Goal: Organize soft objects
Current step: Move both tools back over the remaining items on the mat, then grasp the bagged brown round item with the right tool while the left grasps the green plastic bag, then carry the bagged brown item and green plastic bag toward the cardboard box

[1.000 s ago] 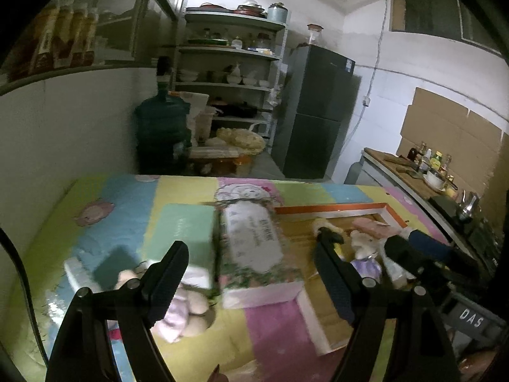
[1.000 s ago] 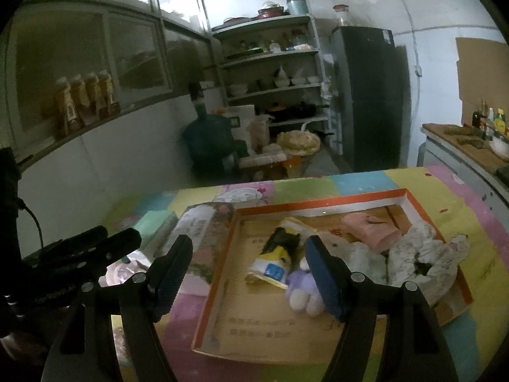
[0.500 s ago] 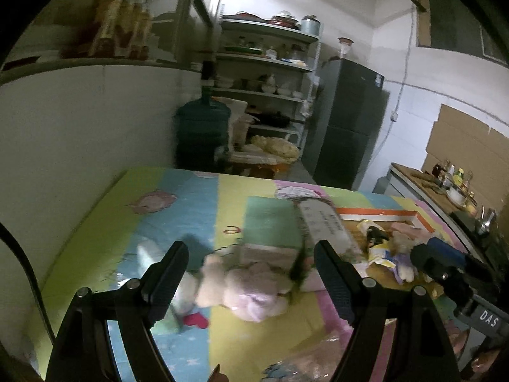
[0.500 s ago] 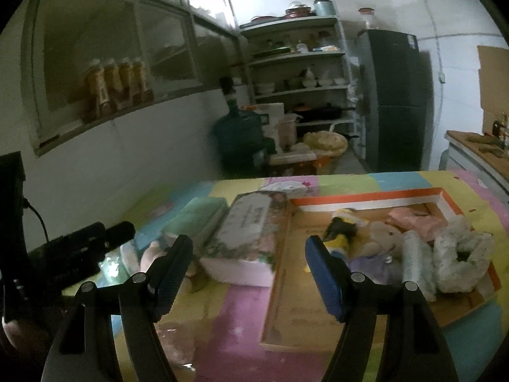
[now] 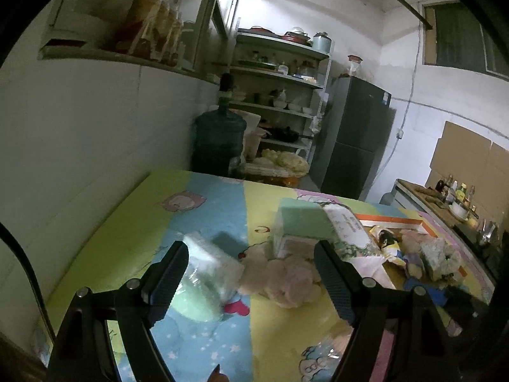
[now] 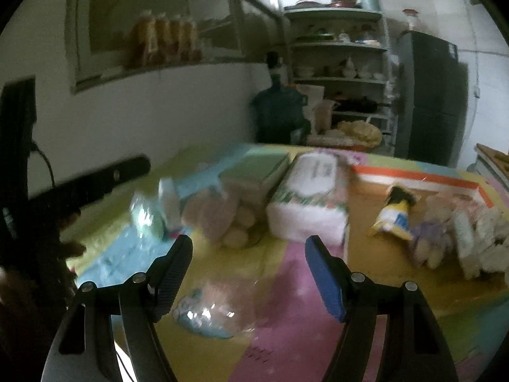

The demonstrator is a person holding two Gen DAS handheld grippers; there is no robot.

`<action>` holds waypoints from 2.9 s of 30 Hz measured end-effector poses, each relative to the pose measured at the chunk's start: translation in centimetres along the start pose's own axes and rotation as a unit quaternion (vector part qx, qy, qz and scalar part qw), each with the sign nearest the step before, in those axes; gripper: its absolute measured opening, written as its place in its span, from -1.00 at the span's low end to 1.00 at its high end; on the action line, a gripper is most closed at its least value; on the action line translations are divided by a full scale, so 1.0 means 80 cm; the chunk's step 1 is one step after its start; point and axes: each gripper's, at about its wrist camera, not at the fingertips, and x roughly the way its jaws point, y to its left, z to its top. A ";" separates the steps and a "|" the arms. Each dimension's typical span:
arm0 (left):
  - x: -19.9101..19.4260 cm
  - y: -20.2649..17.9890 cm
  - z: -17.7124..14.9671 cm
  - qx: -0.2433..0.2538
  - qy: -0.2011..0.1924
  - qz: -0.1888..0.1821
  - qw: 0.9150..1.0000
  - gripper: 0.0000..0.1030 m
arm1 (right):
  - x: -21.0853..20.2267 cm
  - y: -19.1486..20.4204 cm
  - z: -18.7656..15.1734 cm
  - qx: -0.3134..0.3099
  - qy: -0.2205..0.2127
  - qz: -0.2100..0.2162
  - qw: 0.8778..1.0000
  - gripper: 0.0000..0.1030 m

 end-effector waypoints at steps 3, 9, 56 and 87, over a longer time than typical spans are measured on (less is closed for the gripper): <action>-0.003 0.011 -0.006 -0.003 0.000 0.001 1.000 0.57 | 0.011 0.007 -0.012 -0.003 0.015 0.001 1.000 0.45; -0.007 0.033 -0.017 -0.008 0.002 0.005 1.000 0.57 | 0.031 0.010 -0.029 0.008 0.042 -0.001 0.999 0.45; 0.099 0.104 -0.052 -0.084 0.128 -0.032 0.988 -0.12 | 0.057 0.017 -0.035 0.030 0.064 0.024 0.997 0.03; 0.035 0.024 -0.020 -0.017 0.063 -0.060 0.996 -0.13 | 0.008 -0.007 -0.012 0.040 0.004 0.012 0.999 0.03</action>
